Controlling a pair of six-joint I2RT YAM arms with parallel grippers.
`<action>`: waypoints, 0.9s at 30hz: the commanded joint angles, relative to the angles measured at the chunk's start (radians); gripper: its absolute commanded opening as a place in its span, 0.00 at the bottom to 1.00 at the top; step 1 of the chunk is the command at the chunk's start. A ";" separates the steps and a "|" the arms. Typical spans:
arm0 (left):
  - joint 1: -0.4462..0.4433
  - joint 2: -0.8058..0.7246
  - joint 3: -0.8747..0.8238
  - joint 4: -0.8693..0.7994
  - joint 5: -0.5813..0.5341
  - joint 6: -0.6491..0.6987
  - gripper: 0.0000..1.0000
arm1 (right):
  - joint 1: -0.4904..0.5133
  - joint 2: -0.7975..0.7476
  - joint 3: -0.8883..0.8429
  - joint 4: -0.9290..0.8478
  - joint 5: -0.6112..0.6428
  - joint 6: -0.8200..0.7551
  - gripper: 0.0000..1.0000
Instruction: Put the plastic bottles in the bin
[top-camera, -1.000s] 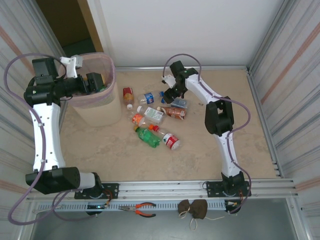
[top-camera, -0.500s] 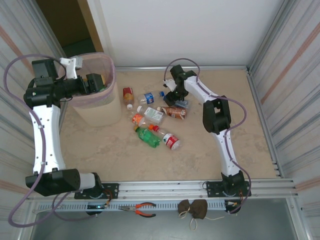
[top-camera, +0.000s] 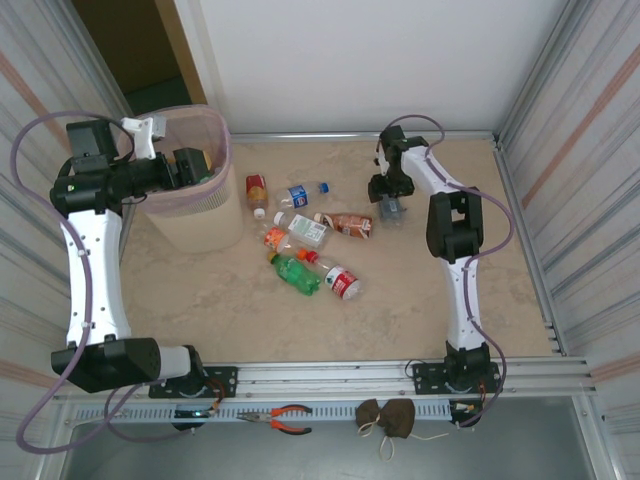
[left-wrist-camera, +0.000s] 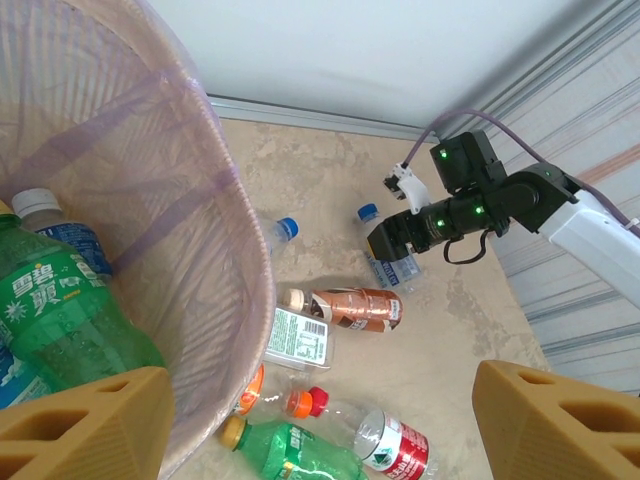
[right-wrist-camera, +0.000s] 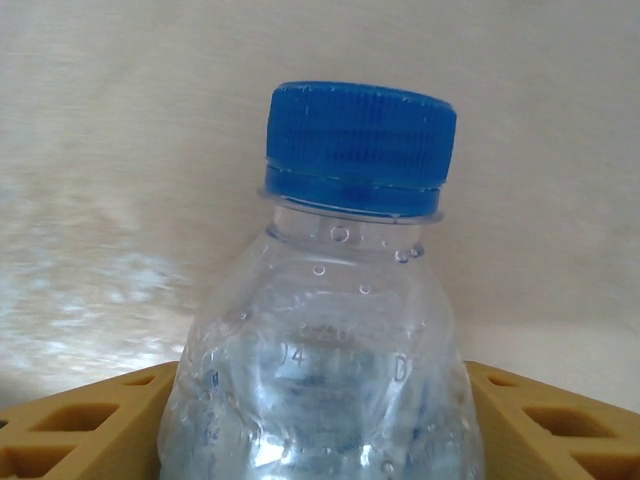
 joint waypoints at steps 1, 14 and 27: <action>-0.007 -0.031 -0.007 0.019 0.028 -0.012 0.78 | 0.005 -0.041 -0.011 -0.058 0.053 0.062 0.67; -0.007 -0.036 -0.010 0.020 0.030 -0.014 0.79 | -0.007 0.069 0.164 -0.132 0.032 0.128 0.70; -0.007 -0.042 -0.020 0.023 0.031 -0.016 0.78 | -0.007 0.100 0.204 -0.143 0.056 0.117 0.59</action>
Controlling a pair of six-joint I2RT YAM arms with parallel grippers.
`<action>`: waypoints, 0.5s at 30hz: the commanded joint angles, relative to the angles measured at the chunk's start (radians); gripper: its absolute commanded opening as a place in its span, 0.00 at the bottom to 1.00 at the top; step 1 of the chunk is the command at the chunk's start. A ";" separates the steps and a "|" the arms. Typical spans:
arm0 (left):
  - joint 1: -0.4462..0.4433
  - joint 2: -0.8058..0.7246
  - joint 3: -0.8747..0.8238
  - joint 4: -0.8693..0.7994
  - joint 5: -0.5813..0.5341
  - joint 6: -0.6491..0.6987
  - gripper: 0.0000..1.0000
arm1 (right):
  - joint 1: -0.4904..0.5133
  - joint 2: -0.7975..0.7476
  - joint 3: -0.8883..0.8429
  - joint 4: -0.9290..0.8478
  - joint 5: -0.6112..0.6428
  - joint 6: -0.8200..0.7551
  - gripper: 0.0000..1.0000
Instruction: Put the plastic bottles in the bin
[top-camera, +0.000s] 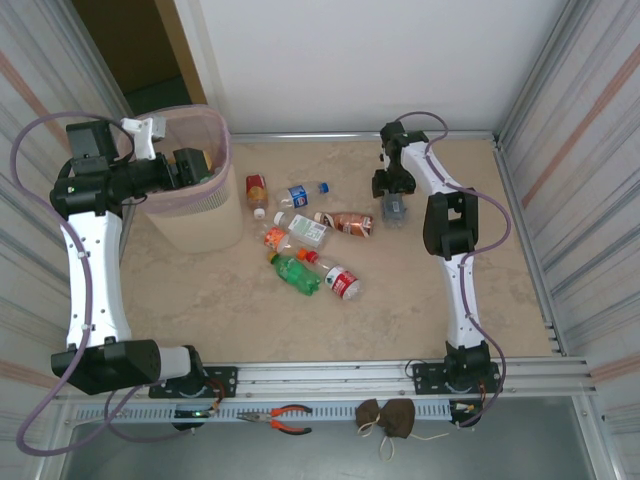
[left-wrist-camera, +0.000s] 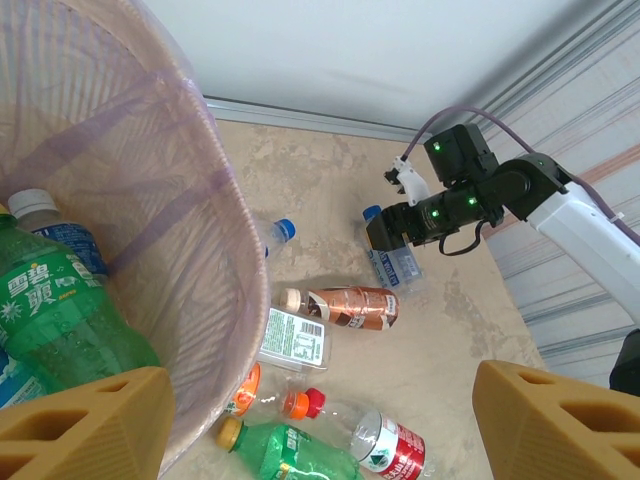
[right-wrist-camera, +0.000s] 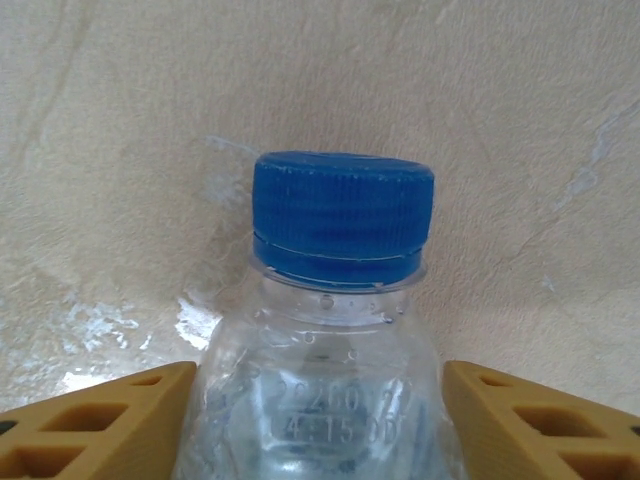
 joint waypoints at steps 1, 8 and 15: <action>-0.007 -0.035 -0.014 0.019 0.029 -0.010 0.78 | 0.001 0.006 0.030 -0.031 0.021 0.017 0.57; -0.027 -0.061 -0.032 0.077 0.051 -0.028 0.78 | 0.010 -0.081 0.007 -0.049 0.034 0.020 0.52; -0.111 -0.115 -0.098 0.230 0.058 -0.087 0.78 | 0.018 -0.327 -0.169 0.034 -0.036 0.060 0.53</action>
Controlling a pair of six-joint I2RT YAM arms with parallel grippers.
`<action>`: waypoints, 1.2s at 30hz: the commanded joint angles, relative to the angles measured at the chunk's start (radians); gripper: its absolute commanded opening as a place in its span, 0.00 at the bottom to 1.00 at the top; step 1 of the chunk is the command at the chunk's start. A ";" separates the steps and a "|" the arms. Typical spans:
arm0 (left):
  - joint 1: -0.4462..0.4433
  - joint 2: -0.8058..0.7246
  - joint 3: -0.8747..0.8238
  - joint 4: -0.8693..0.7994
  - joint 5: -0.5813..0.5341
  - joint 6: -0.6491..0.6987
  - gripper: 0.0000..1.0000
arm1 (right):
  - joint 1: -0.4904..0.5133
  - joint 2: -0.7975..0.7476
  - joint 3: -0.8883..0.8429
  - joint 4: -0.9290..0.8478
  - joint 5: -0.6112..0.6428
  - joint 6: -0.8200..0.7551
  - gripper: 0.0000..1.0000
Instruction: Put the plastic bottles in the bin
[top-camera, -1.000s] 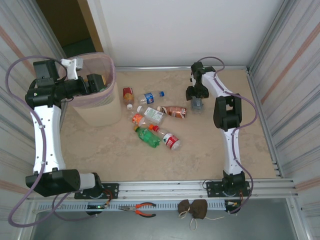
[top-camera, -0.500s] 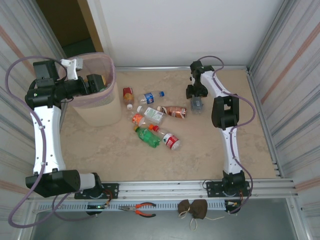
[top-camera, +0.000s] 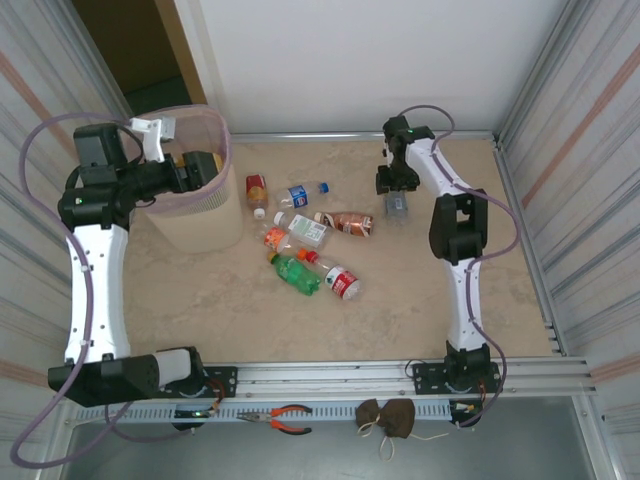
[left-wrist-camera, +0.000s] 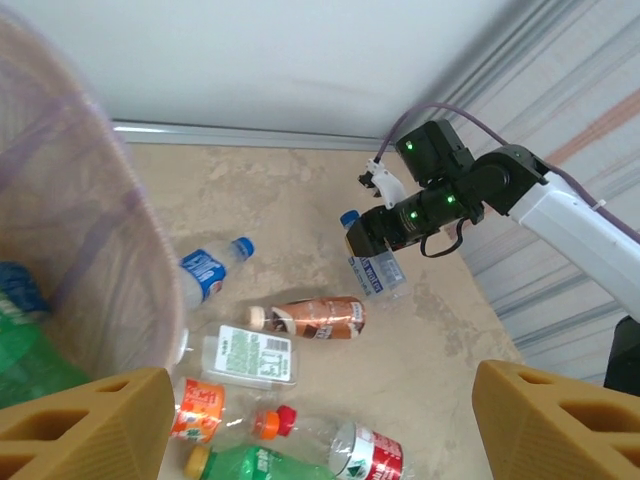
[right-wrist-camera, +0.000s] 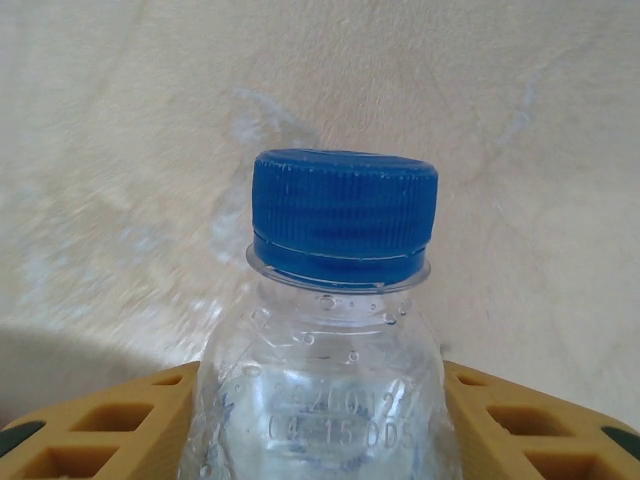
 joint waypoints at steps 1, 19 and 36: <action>-0.045 -0.046 -0.037 0.126 0.027 -0.050 0.78 | 0.010 -0.198 -0.078 0.049 -0.051 0.051 0.53; -0.507 0.026 -0.120 0.498 0.016 -0.050 0.79 | 0.099 -0.973 -0.677 0.681 -0.410 0.219 0.54; -0.678 0.105 -0.099 0.765 0.247 -0.080 0.86 | 0.339 -1.262 -0.789 0.992 -0.587 0.113 0.57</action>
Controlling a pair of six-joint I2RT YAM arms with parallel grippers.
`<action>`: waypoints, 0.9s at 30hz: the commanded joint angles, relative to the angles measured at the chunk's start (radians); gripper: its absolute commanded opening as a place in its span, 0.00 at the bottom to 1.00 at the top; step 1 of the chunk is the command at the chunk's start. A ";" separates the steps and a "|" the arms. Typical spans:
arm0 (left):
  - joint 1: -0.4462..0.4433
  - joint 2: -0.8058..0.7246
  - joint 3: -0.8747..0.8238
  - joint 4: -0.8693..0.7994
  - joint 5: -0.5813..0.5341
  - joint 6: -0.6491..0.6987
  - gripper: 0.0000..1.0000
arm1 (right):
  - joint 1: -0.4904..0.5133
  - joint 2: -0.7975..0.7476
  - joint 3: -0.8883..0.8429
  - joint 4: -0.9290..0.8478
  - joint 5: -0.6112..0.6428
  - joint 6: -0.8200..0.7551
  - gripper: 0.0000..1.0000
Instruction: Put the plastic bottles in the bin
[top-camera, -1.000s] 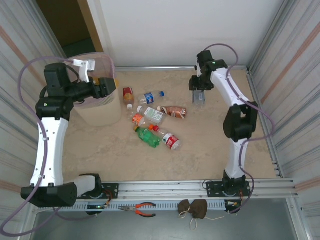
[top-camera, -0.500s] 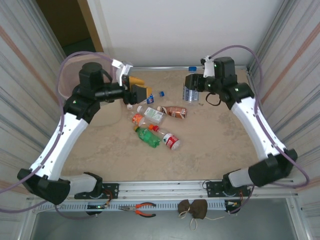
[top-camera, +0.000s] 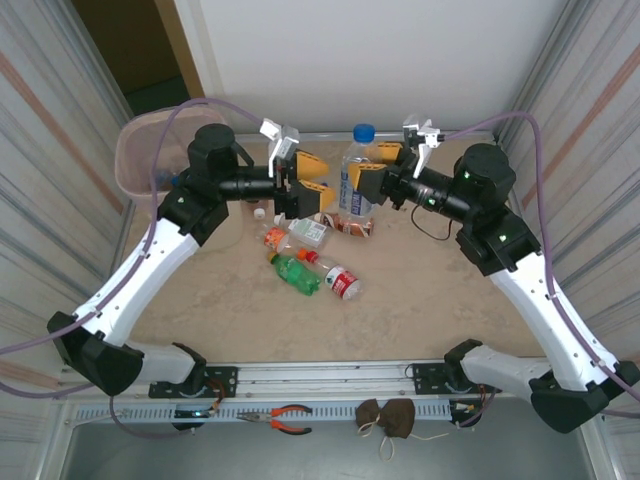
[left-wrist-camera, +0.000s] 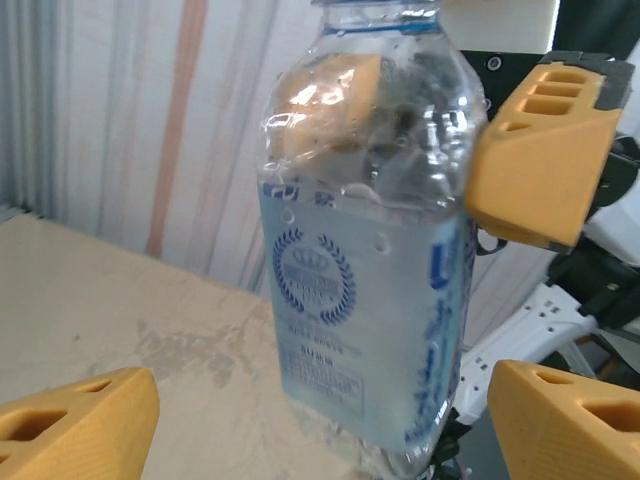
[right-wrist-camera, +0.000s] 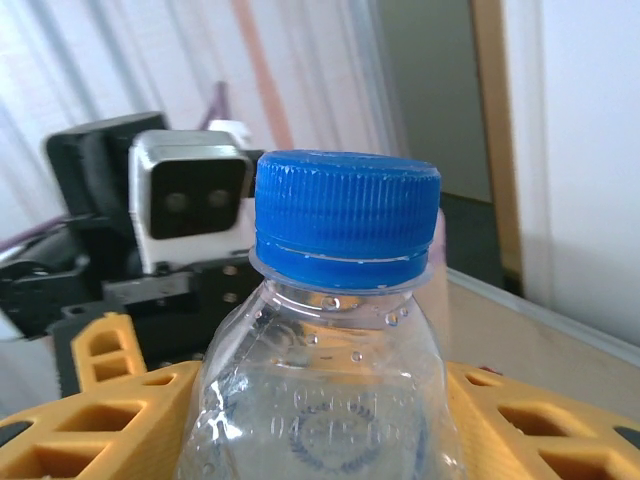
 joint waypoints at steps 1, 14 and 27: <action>-0.024 0.005 0.027 0.091 0.111 -0.002 0.86 | 0.039 -0.011 0.015 0.068 -0.037 -0.035 0.57; -0.115 -0.028 0.027 0.126 0.154 0.084 0.75 | 0.118 -0.016 0.040 0.158 -0.066 0.004 0.57; -0.152 -0.071 0.042 0.147 0.162 0.106 0.65 | 0.158 -0.026 0.058 0.176 -0.070 -0.005 0.57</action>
